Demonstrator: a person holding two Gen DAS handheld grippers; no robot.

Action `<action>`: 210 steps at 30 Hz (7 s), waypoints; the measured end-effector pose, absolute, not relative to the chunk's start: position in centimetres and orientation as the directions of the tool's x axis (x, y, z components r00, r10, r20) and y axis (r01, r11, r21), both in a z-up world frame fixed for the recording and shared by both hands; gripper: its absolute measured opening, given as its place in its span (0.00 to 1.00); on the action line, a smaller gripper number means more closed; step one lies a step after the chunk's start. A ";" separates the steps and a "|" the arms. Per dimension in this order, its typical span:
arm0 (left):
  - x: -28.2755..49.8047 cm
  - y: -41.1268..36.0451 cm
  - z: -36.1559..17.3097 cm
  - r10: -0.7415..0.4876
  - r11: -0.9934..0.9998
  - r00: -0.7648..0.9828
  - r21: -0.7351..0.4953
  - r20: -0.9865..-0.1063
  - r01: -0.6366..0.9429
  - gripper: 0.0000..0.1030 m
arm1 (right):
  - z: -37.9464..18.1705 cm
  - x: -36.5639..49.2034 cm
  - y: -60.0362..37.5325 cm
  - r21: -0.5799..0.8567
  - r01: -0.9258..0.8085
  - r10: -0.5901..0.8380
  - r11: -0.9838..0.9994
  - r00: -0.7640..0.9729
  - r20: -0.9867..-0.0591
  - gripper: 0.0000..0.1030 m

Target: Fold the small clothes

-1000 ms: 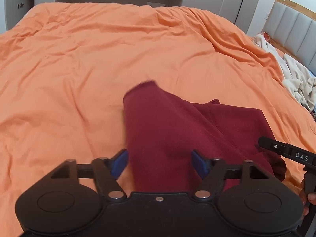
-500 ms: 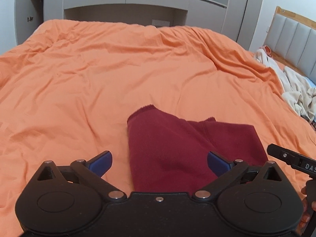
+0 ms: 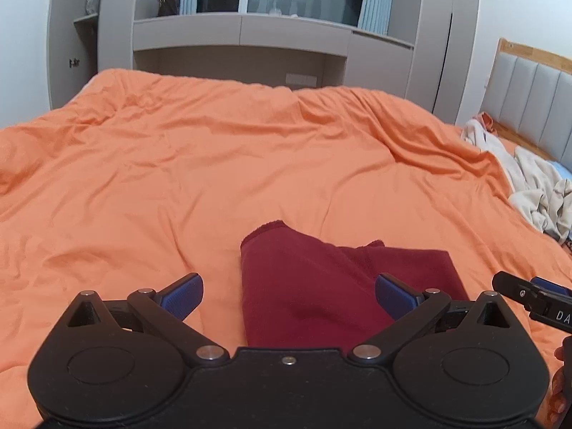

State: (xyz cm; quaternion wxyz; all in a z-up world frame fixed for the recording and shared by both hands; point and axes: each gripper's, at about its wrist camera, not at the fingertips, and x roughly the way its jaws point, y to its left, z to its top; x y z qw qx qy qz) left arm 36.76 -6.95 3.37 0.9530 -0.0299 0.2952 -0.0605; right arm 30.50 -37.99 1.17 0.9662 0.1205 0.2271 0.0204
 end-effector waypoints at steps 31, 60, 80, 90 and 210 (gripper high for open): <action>21.9 -6.5 6.4 -0.080 0.996 0.913 -0.061 -0.401 0.060 0.99 | 6.5 15.2 -35.6 0.107 -0.021 0.047 0.994 0.968 -0.245 1.00; 12.7 -4.0 0.4 -0.024 1.000 0.909 -0.008 -0.416 0.022 0.99 | 1.7 6.2 -33.1 0.109 0.019 0.008 0.994 0.970 -0.243 1.00; 12.8 -4.1 -0.7 -0.014 1.000 0.889 0.005 -0.458 0.019 0.99 | -0.3 6.4 -33.5 0.109 0.065 -0.024 0.992 0.939 -0.343 1.00; 12.8 -4.1 -0.7 -0.013 1.000 0.889 0.004 -0.458 0.017 0.99 | -0.2 6.5 -33.5 0.106 0.062 -0.022 0.992 0.939 -0.344 1.00; 12.9 -4.5 -1.2 0.062 0.998 0.869 0.016 -0.492 -0.062 1.00 | -1.2 6.6 -33.6 0.112 0.070 -0.022 0.991 0.922 -0.386 1.00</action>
